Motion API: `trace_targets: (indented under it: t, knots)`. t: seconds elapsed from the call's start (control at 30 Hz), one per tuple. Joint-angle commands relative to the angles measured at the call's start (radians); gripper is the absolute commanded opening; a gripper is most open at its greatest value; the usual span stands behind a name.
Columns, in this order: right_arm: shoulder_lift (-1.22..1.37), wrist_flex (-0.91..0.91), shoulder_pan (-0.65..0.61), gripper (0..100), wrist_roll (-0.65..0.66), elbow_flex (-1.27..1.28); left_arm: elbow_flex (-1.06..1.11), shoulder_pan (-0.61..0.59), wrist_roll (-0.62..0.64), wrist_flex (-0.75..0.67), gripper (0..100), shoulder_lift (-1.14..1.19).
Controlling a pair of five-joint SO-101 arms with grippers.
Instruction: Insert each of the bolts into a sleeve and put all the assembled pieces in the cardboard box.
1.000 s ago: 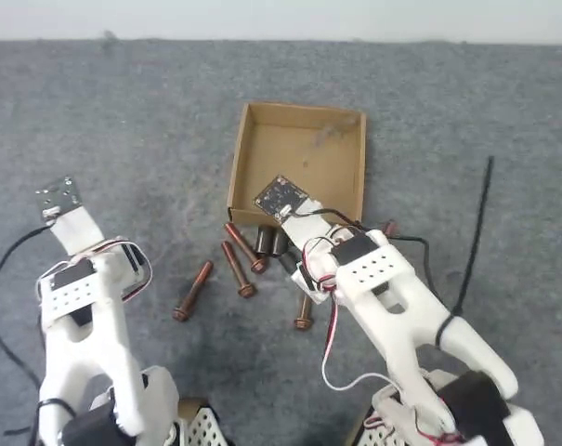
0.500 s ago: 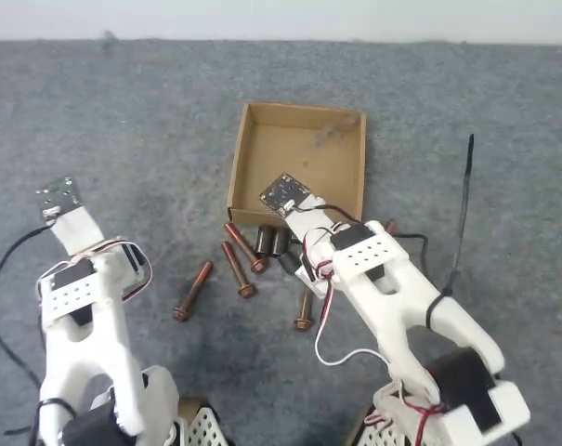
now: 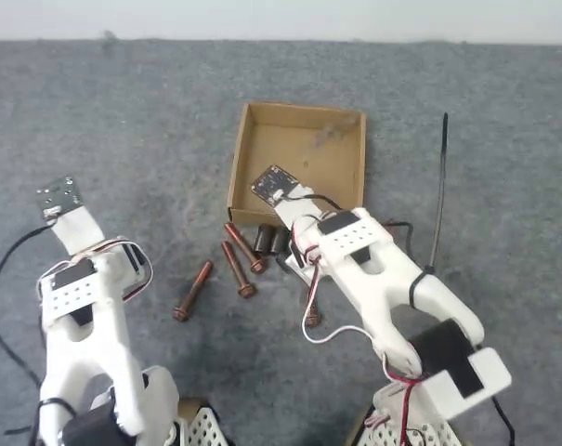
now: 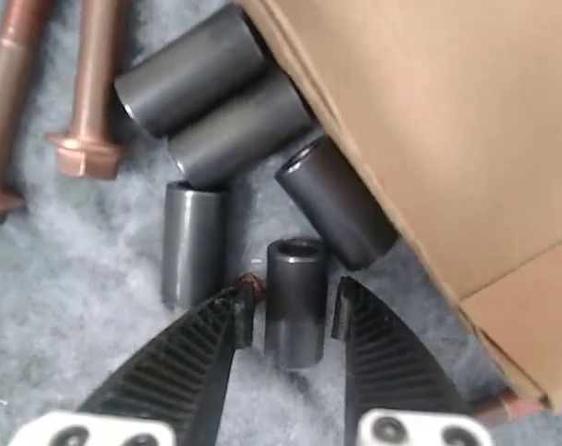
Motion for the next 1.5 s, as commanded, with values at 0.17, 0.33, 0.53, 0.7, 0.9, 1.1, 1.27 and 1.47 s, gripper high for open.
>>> trace_targets:
  t: [0.17,0.33,0.53,0.7,0.9,1.1,1.27,1.47]
  knots:
    - [0.042,0.033,0.008,2.9,0.014,-0.086,-0.008,0.005,-0.006,-0.025,16,-0.052]
    - [0.039,0.036,0.008,2.8,0.014,-0.084,-0.008,0.005,-0.006,-0.025,16,-0.052]
    - [0.039,0.035,0.008,2.8,0.009,-0.084,-0.008,0.005,-0.008,-0.025,16,-0.052]
    - [0.036,0.036,0.005,3.2,0.008,-0.086,-0.008,0.005,-0.008,-0.025,16,-0.052]
    - [-0.013,0.062,-0.013,8.0,-0.051,-0.078,-0.008,0.005,-0.008,-0.025,16,-0.052]
    - [0.005,0.058,-0.019,8.0,-0.051,-0.078,-0.008,0.003,-0.008,-0.025,16,-0.052]
    - [0.047,0.064,-0.056,8.1,-0.009,-0.091,-0.008,0.003,-0.009,-0.025,16,-0.052]
    - [-0.047,0.091,-0.044,8.2,-0.008,-0.066,-0.008,0.003,-0.009,-0.025,16,-0.052]
